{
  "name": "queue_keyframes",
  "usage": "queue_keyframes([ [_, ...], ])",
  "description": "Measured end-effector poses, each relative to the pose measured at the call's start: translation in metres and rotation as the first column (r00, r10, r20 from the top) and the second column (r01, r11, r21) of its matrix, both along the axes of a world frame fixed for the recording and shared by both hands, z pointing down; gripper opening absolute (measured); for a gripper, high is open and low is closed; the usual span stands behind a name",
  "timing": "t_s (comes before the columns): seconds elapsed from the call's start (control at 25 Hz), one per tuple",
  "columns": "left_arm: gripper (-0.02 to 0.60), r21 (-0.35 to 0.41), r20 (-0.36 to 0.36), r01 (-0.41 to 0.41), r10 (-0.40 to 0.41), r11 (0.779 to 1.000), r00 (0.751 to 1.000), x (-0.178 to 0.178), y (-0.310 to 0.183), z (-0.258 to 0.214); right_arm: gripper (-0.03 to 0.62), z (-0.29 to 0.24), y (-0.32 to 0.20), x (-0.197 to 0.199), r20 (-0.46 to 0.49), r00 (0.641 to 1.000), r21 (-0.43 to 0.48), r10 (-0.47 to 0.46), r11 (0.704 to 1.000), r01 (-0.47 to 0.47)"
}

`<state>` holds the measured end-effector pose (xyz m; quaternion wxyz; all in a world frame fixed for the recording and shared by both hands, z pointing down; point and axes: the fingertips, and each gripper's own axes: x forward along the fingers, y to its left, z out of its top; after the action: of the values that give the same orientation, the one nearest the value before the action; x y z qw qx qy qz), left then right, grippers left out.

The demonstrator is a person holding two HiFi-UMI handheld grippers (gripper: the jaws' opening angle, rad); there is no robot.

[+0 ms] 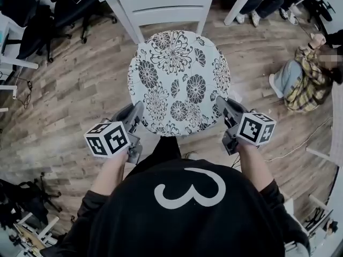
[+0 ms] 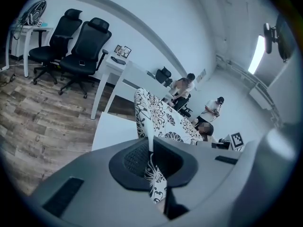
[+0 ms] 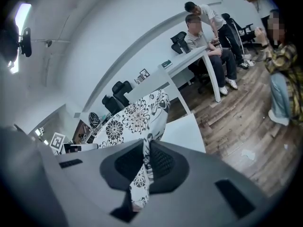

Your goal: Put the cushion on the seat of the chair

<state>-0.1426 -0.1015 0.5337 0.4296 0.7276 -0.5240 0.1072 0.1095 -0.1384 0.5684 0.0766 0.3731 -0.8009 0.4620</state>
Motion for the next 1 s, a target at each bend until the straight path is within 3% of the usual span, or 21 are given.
queue_keyframes([
  [0.4,0.025,-0.073,-0.034,-0.049,0.047,0.996,0.998,-0.014,-0.007,-0.021,0.020,-0.042,0.007,-0.008,-0.077,0.995,-0.068,0.061,0.995,-0.066],
  [1.0,0.025,-0.150,-0.043,-0.067,0.061,0.986,0.997,-0.021,-0.020,0.005,0.020,-0.028,0.004,-0.012,-0.193,0.973,-0.160,0.130,0.974,-0.161],
])
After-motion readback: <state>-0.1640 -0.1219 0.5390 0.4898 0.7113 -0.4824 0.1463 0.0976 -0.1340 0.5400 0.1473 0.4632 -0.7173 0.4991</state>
